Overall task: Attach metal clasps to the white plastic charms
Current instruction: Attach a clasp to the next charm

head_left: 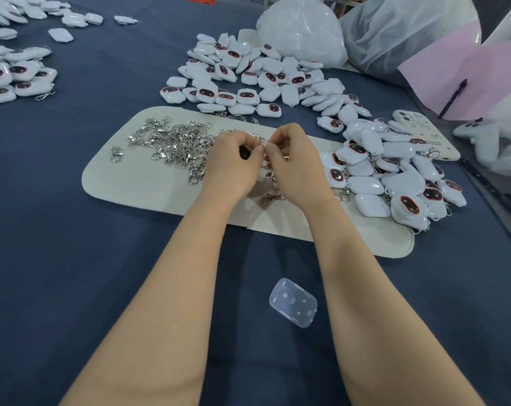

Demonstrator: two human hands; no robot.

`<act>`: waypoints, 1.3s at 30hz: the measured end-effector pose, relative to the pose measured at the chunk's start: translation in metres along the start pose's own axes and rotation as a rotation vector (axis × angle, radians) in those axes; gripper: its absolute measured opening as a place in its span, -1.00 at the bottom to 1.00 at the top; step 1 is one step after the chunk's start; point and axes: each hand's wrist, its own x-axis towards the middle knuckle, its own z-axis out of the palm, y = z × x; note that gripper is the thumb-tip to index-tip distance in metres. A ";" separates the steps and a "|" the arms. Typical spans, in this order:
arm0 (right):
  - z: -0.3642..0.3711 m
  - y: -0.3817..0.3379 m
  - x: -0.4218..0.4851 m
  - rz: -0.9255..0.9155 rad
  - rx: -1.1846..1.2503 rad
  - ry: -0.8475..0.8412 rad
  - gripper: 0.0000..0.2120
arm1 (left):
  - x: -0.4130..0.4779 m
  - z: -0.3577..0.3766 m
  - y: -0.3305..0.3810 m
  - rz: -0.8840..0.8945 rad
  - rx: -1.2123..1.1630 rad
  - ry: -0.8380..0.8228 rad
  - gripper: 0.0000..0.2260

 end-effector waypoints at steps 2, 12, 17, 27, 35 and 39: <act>0.000 0.001 0.000 -0.019 -0.002 0.014 -0.94 | 0.002 0.001 -0.002 0.032 0.065 0.036 -0.90; 0.003 0.000 0.000 -0.035 -0.043 0.078 -0.91 | 0.002 0.002 -0.004 0.108 0.189 0.130 -0.91; 0.004 -0.002 0.000 -0.056 -0.046 0.180 -0.93 | 0.002 0.001 -0.002 0.124 0.150 0.169 -0.78; 0.007 -0.005 -0.002 -0.043 -0.009 0.104 -0.82 | 0.005 -0.001 0.002 0.000 -0.043 0.074 -0.85; 0.008 -0.003 -0.002 -0.010 0.058 0.097 -0.84 | 0.002 -0.001 0.003 -0.054 -0.138 0.048 -0.81; 0.007 -0.002 -0.001 -0.009 0.097 0.081 -0.83 | 0.001 -0.001 0.003 -0.074 -0.191 0.043 -0.79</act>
